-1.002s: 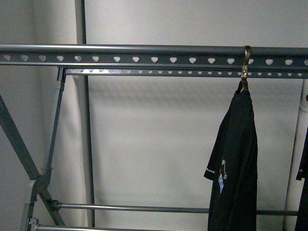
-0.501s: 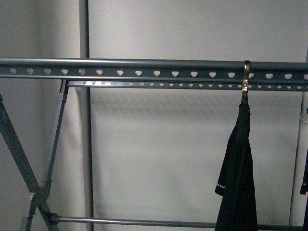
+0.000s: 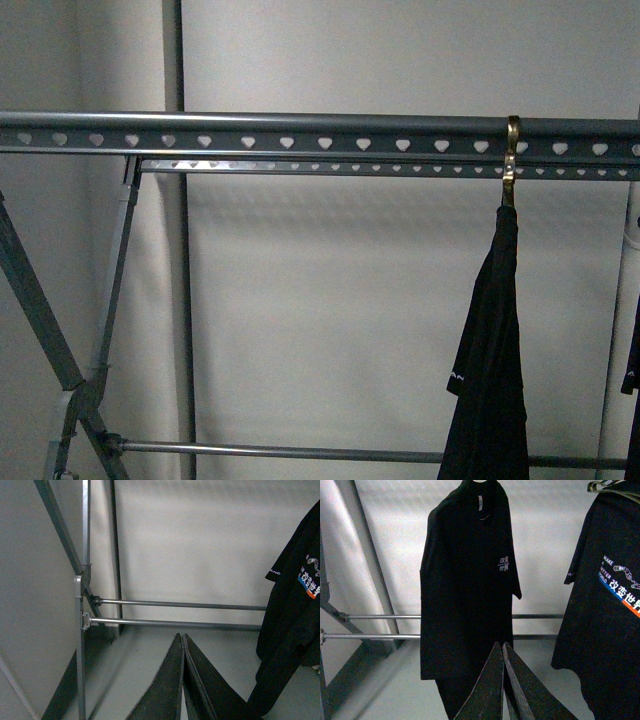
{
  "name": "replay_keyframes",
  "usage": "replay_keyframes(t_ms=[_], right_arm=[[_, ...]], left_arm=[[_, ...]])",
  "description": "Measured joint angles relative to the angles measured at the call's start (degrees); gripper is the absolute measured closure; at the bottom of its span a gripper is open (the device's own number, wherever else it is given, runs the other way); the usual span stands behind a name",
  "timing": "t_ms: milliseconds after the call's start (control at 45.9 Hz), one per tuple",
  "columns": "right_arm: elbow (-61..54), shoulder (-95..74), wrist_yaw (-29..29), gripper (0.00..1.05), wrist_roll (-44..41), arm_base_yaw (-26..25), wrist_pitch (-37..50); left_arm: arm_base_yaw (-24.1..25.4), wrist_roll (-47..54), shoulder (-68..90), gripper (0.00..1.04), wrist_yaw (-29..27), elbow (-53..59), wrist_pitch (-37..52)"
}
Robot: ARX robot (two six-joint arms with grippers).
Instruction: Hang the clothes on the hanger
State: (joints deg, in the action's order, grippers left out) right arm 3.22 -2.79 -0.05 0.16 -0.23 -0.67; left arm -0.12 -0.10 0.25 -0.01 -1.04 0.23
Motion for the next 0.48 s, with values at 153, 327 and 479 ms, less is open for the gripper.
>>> replay_keyframes(t_ms=[153, 327, 479], right_arm=[[-2.1, 2.0, 0.0, 1.02, 0.0, 0.0, 0.5], [-2.8, 2.5, 0.0, 1.02, 0.0, 0.0, 0.5], [-2.8, 2.5, 0.0, 0.9, -0.1, 0.0, 0.5]], left_arm=[[0.0, 0.0, 0.0, 0.99, 0.0, 0.0, 0.0], [0.0, 0.0, 0.0, 0.72, 0.0, 0.0, 0.0], [0.0, 0.0, 0.0, 0.49, 0.0, 0.0, 0.0]])
